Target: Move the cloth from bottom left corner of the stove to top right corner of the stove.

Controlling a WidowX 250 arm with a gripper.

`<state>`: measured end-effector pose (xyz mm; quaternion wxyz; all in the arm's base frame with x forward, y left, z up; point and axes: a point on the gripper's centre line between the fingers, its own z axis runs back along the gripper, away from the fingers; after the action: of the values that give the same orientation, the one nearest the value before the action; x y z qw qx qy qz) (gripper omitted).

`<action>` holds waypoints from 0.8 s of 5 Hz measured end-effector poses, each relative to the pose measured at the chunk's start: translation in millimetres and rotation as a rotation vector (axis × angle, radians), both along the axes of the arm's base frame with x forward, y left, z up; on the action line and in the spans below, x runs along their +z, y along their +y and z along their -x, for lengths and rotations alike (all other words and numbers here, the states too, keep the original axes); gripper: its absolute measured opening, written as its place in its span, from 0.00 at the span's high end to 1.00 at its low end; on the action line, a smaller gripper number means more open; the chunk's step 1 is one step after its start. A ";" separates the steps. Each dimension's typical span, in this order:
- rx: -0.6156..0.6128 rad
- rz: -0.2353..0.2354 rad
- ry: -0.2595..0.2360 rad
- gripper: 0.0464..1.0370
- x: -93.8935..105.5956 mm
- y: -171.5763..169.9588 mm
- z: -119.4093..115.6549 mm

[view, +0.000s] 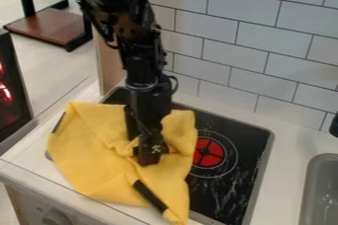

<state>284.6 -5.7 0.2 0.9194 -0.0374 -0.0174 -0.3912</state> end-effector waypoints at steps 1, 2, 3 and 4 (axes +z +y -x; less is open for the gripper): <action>-0.028 0.028 -0.020 0.04 2.4 -19.7 -19.6; -0.052 0.070 -0.029 0.04 3.5 -42.5 -38.0; -0.132 0.090 -0.044 0.04 6.5 -74.9 -53.3; -0.177 0.090 -0.033 0.04 7.4 -89.0 -50.0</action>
<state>334.6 -94.6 7.6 0.8783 -0.0734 -0.0467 -0.4702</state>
